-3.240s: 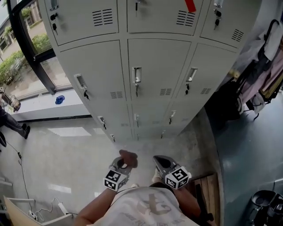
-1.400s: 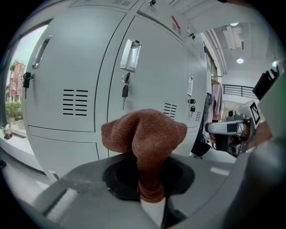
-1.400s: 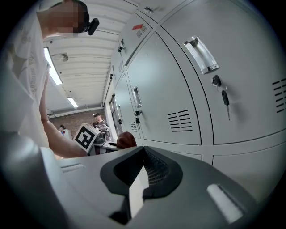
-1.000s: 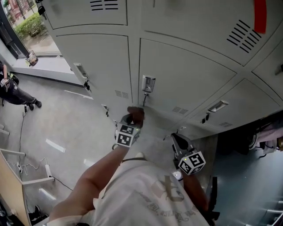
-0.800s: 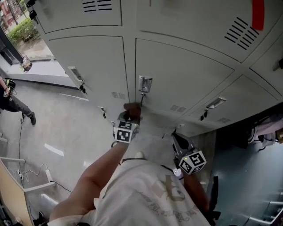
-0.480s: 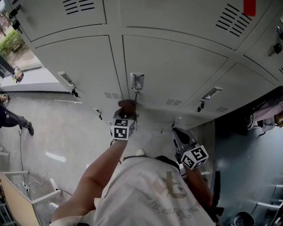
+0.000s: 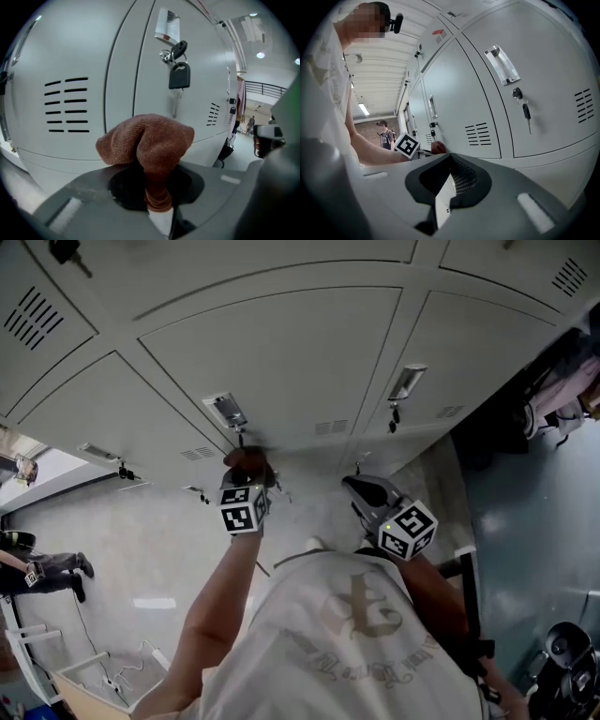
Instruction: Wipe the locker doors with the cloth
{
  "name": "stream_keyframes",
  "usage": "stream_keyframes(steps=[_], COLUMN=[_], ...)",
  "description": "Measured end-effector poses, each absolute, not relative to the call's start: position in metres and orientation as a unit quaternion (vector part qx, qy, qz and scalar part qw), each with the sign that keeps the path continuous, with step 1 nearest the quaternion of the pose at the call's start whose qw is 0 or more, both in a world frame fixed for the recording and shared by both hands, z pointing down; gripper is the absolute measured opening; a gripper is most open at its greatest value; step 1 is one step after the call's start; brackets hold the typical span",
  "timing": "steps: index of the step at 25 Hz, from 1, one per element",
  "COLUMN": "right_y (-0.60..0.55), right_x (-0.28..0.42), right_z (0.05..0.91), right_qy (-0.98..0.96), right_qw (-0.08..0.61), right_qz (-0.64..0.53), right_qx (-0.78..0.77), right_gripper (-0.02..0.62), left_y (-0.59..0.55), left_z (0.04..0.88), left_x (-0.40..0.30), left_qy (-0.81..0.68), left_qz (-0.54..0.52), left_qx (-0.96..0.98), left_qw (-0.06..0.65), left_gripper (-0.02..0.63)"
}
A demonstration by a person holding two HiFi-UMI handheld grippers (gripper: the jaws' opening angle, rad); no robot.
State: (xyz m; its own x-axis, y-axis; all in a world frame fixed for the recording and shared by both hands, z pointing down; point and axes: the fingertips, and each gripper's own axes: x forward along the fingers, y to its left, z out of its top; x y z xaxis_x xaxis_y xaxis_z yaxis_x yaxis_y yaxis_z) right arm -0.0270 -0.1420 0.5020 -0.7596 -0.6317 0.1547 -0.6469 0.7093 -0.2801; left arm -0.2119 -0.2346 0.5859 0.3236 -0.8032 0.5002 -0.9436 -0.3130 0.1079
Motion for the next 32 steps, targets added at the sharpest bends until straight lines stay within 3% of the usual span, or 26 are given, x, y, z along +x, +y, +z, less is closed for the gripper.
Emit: stream_keyframes(steps=[32], right_y=[-0.166], right_x=[0.035], right_z=[0.487], right_qy=[-0.952], right_qw=[0.042], right_qz=[0.134], right_qx=[0.271], right_gripper=[0.008], left_y=[-0.244], left_z=[0.581], left_x=[-0.077], left_qy=[-0.517], left_qz=[0.206], left_qx=[0.814], left_qw=[0.163], left_gripper=[0.083])
